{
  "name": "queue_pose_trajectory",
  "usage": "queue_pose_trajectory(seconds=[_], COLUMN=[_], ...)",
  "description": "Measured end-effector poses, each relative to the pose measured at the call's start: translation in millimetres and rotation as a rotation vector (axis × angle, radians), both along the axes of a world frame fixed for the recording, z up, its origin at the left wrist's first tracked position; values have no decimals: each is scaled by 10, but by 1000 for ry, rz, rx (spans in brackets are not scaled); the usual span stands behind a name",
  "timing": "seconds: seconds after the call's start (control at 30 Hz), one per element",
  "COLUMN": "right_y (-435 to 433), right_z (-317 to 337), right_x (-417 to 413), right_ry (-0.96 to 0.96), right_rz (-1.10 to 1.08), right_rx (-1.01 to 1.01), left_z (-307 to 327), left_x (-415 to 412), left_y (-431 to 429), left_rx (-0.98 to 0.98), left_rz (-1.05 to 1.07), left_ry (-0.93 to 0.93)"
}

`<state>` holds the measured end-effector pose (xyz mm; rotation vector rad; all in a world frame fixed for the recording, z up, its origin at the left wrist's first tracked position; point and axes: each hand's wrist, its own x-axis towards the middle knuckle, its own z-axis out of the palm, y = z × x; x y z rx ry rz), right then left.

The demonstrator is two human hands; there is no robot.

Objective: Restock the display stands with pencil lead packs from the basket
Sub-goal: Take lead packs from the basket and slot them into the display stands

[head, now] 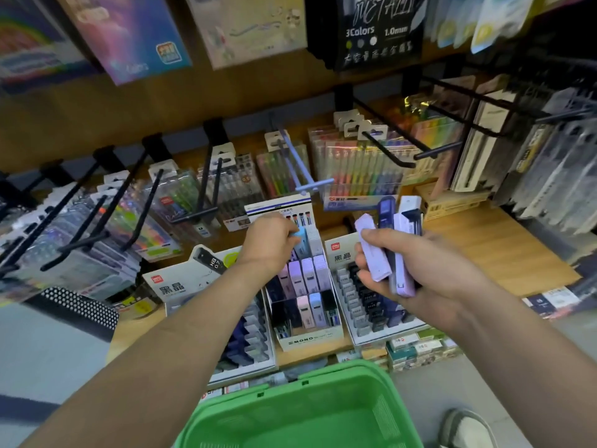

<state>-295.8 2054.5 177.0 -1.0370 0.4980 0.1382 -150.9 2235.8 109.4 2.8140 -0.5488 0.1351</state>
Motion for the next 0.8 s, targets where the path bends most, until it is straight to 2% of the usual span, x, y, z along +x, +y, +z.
queue_pose_trajectory(seconds=[0.27, 0.37, 0.6, 0.8], right_y=[45, 37, 48, 81], right_z=[-1, 2, 17, 4], right_x=[-20, -29, -34, -20], right_ry=[15, 23, 27, 16], right_rz=[-19, -42, -50, -32], right_rx=[-16, -12, 4, 26], left_z=[-27, -12, 67, 8], left_x=[21, 34, 52, 22], left_y=[-81, -82, -123, -149], left_rx=[-51, 2, 249, 99], left_rz=[7, -1, -81, 6], left_ry=[-51, -92, -57, -11])
